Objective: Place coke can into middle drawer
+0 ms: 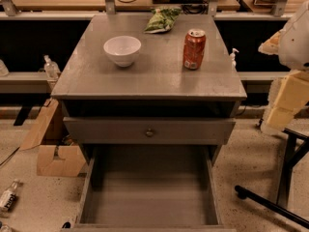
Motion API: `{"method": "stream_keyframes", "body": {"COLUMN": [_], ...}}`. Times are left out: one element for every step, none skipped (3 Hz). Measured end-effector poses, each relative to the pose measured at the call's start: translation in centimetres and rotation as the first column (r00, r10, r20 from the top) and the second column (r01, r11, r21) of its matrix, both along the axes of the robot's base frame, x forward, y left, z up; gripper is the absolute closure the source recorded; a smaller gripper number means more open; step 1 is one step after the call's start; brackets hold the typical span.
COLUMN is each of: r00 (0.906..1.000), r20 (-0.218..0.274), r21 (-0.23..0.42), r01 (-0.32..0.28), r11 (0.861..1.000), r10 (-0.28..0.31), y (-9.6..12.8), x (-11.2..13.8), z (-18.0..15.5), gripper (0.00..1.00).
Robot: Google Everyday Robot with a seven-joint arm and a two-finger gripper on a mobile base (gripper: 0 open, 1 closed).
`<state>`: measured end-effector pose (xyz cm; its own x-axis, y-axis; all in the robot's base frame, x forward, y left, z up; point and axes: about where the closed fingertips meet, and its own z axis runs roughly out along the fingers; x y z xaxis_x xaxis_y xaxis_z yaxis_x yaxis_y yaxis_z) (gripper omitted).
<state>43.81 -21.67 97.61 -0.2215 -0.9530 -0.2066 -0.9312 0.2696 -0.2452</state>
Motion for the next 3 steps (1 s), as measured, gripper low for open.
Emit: {"method": "stream_keyframes", "body": {"r00": [1.0000, 0.9920, 0.9657], "r20": [0.000, 0.115, 0.238], "r21": [0.000, 0.049, 0.128], "r01": [0.000, 0.047, 0.076], "r11": [1.000, 0.998, 0.989], "r10": [0.000, -0.052, -0.105], "y": [0.0, -0.1, -0.2], "x": [0.0, 3.7, 8.8], "z": [0.0, 0.1, 0.1], "gripper": [0.00, 0.00, 0.00]}}
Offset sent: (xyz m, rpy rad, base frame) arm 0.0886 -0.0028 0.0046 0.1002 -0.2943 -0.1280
